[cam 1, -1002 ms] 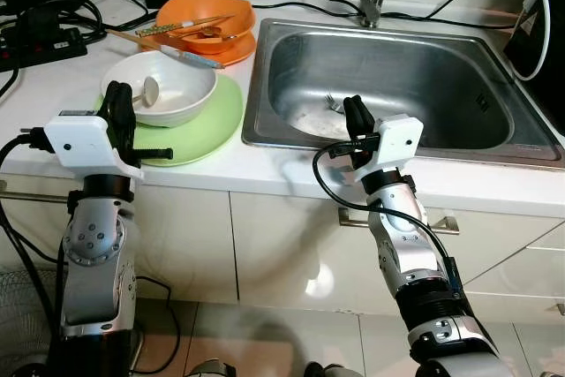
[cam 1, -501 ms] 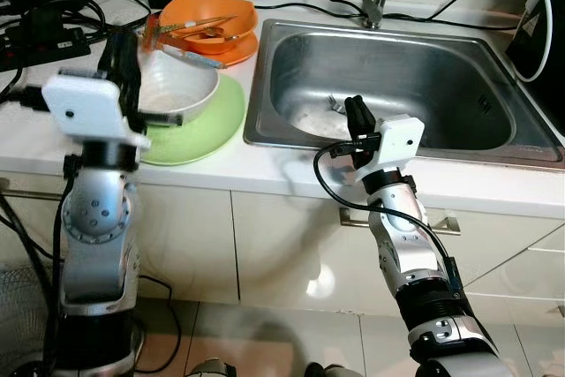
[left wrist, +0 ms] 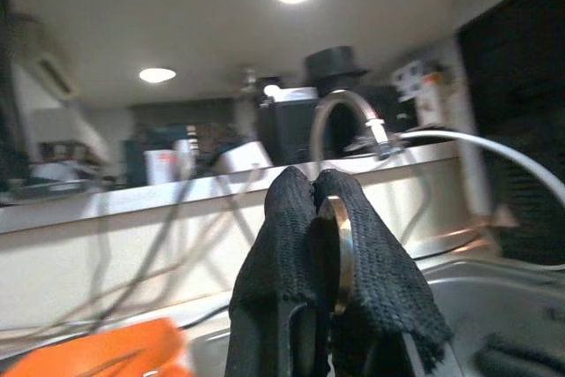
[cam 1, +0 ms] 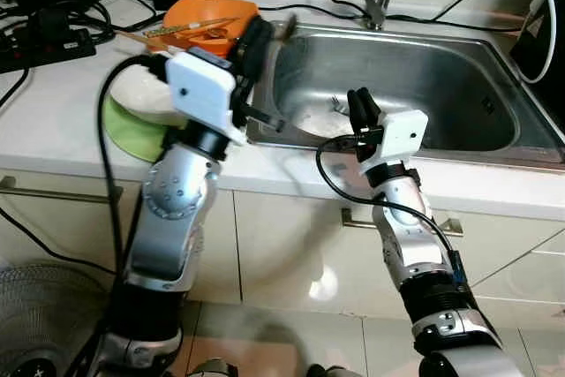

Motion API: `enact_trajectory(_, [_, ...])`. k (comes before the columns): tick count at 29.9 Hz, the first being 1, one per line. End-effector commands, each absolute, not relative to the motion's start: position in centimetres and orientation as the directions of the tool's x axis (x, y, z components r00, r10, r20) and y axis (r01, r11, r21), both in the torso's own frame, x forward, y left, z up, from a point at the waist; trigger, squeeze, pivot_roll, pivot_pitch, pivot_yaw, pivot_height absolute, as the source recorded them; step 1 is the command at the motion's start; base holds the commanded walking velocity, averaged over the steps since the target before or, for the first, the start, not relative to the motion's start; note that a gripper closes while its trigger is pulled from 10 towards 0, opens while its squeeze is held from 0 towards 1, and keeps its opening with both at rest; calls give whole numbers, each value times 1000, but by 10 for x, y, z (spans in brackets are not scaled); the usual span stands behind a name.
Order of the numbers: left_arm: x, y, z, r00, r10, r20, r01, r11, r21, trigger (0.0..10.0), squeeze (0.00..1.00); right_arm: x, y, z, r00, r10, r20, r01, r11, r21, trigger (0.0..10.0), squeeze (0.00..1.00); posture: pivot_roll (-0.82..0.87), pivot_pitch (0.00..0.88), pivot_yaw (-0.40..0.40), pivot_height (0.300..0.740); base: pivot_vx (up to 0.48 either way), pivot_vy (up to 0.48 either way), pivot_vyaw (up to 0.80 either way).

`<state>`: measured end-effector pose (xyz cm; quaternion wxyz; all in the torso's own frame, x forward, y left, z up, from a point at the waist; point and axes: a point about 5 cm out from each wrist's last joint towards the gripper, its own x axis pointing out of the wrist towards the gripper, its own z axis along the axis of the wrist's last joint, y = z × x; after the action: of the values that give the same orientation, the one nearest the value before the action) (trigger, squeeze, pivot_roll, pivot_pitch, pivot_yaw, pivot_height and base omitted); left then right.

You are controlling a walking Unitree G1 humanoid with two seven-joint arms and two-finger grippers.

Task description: Kitchen organization

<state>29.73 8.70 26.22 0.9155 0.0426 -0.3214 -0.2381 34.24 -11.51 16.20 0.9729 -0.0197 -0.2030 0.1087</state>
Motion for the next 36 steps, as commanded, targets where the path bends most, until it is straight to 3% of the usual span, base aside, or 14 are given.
enact_trajectory(1, [300,77,260,669,-507,543,469,855,220,10000,0,344,-116,166,886,231,401,-200,973,-118,10000,1000,71,46,-17,740,0,0,0])
enact_trajectory(14, [309,69,246,673,-533,512,532,830,164,10000,0,344,-117,169,878,236,417,-193,971,-142,10000,1000,57,50,-3,740,0,0,0])
enact_trajectory(36, [308,64,236,665,-574,478,585,798,144,10000,0,339,-96,174,835,319,448,-275,948,-164,10000,1000,50,29,7,740,0,0,0])
